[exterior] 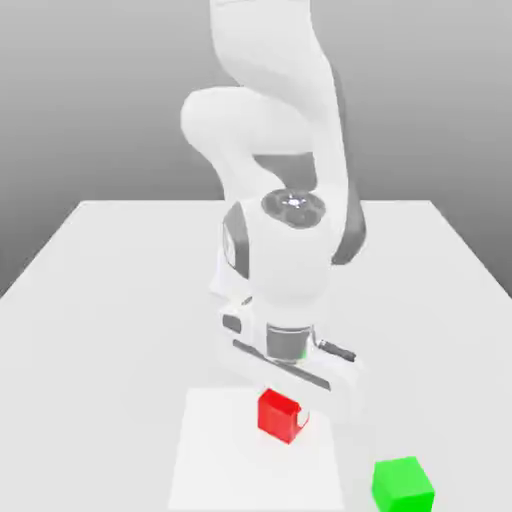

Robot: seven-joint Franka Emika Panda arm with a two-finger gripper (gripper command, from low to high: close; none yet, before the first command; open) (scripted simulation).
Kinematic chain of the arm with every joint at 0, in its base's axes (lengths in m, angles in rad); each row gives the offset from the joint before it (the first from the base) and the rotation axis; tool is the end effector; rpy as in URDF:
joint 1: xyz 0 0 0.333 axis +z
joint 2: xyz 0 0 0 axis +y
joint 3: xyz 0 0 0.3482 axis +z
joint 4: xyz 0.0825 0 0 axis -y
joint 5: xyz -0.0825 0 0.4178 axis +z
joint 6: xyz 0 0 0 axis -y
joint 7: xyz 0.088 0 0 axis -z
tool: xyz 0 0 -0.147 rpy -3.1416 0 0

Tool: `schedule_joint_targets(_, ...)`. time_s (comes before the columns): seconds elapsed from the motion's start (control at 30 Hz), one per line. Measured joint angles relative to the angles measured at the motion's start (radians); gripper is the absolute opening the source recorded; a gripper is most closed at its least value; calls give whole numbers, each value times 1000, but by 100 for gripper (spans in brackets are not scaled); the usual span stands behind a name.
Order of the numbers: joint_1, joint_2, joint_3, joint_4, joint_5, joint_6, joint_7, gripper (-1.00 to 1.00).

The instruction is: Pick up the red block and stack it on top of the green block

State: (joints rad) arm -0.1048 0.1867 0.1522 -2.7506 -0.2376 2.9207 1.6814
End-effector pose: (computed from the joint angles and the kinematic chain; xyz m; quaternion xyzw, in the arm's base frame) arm 0.3945 0.0363 0.1200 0.7634 -0.6458 0.0049 0.0115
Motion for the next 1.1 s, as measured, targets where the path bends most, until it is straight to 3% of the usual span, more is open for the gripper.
schedule_joint_targets(0.4,-19,-167,67,-36,202,-118,-151,-100)
schedule_joint_targets(0.5,-5,-162,88,17,237,-160,-238,-100)
schedule_joint_targets(0.83,87,10,176,365,130,-350,-522,-100)
schedule_joint_targets(0.97,128,142,135,401,42,-262,-488,-100)
schedule_joint_targets(1.0,137,167,123,404,26,-240,-478,100)
schedule_joint_targets(1.1,137,167,123,404,26,-240,-478,100)
